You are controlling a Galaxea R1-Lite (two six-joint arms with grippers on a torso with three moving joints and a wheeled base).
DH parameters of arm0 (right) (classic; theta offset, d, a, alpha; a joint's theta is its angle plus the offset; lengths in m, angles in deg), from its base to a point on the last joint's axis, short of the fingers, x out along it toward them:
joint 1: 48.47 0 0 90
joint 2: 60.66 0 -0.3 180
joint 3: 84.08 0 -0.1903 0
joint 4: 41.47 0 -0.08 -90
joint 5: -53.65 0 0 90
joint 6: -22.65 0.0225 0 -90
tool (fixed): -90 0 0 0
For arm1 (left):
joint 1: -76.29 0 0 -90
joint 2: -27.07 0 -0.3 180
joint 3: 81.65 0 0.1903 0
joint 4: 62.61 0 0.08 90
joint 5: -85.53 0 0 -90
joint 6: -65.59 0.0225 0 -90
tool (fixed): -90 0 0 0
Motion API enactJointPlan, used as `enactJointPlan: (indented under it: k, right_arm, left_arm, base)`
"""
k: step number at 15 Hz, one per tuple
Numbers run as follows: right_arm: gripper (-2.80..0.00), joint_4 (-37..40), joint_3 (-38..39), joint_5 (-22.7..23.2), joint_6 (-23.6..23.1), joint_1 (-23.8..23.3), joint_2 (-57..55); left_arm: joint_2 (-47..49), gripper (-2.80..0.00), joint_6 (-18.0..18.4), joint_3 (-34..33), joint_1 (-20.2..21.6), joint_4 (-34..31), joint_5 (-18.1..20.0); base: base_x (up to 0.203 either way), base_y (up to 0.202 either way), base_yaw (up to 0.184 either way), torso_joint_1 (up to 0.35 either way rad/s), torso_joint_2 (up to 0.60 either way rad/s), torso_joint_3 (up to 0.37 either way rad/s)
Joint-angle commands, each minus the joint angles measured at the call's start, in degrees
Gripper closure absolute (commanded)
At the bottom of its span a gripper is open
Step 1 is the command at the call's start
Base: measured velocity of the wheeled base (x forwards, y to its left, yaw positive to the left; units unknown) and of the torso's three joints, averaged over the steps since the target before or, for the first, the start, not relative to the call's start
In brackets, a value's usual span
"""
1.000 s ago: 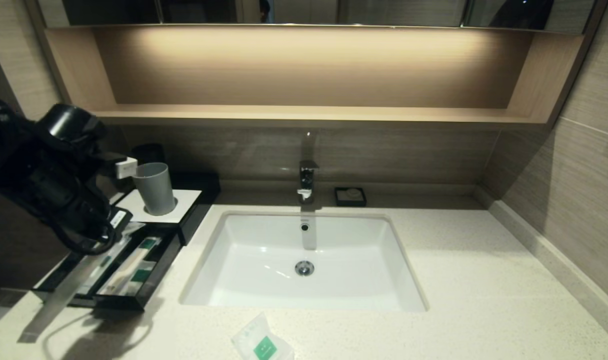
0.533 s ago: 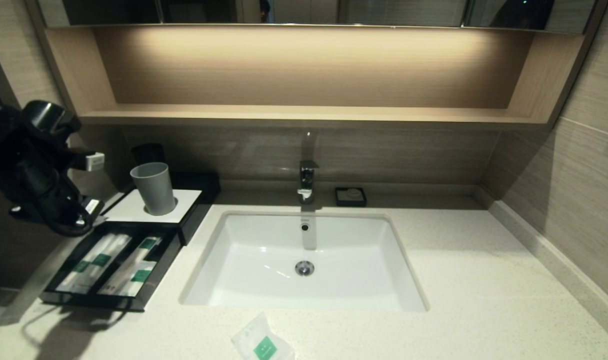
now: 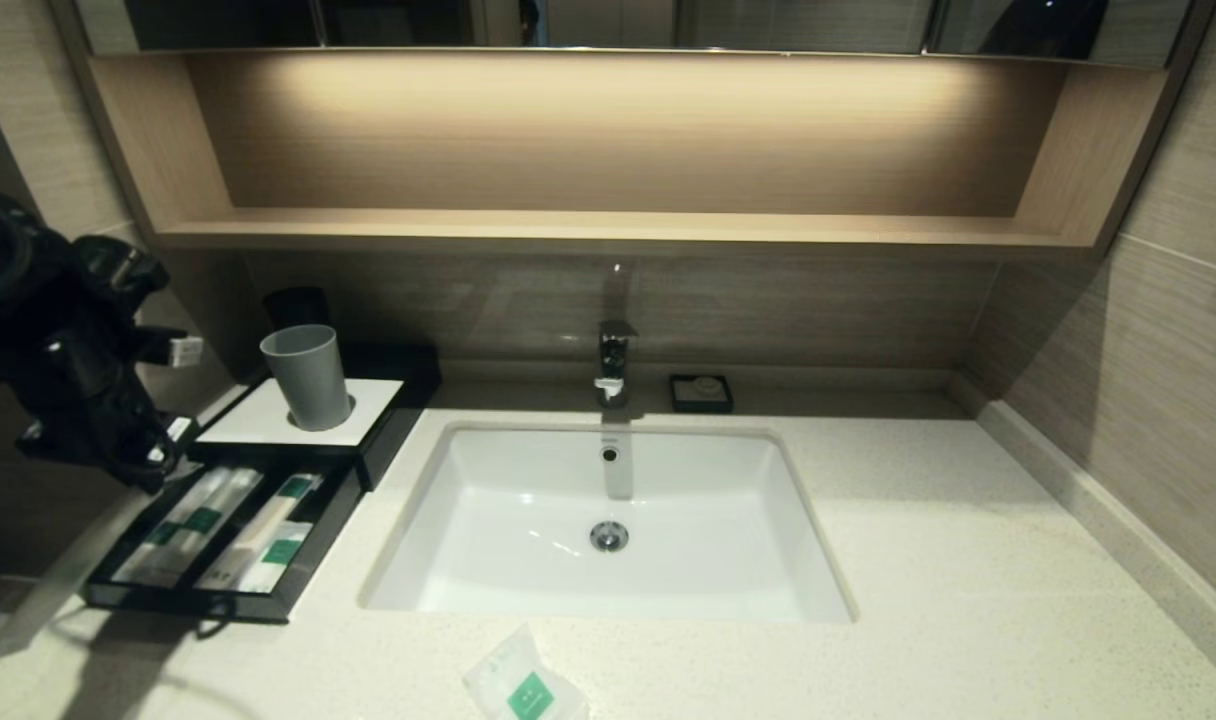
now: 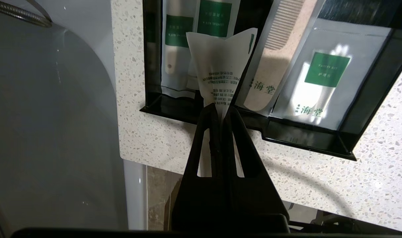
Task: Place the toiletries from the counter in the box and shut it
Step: Place the bathroom toiletry into the drawer
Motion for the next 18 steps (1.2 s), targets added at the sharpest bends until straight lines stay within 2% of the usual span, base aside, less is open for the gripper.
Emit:
enactJointPlan:
  k: [1,4,12,18]
  right_arm:
    - [0.00,0.0,0.0,0.0,0.0,0.0,0.1]
    - [0.00,0.0,0.1,0.0,0.0,0.0,0.1]
    - [0.00,0.0,0.1,0.0,0.0,0.0,0.1]
    - [0.00,0.0,0.0,0.0,0.0,0.0,0.1]
  left_arm:
    - [2.4,0.00,0.2,0.1,0.2,-0.3,-0.1]
    - [4.6,0.00,0.7,0.8,0.1,0.1,-0.2]
    - [10.6,0.00,3.0,9.3,0.1,-0.3,-0.3]
    - [12.7,0.00,3.6,9.8,0.0,-0.3,-0.2]
  base:
    - [0.000,0.000,0.000,0.000,0.00,0.000]
    - [0.000,0.000,0.000,0.000,0.00,0.000]
    - [0.000,0.000,0.000,0.000,0.00,0.000]
    - [0.000,0.000,0.000,0.000,0.00,0.000]
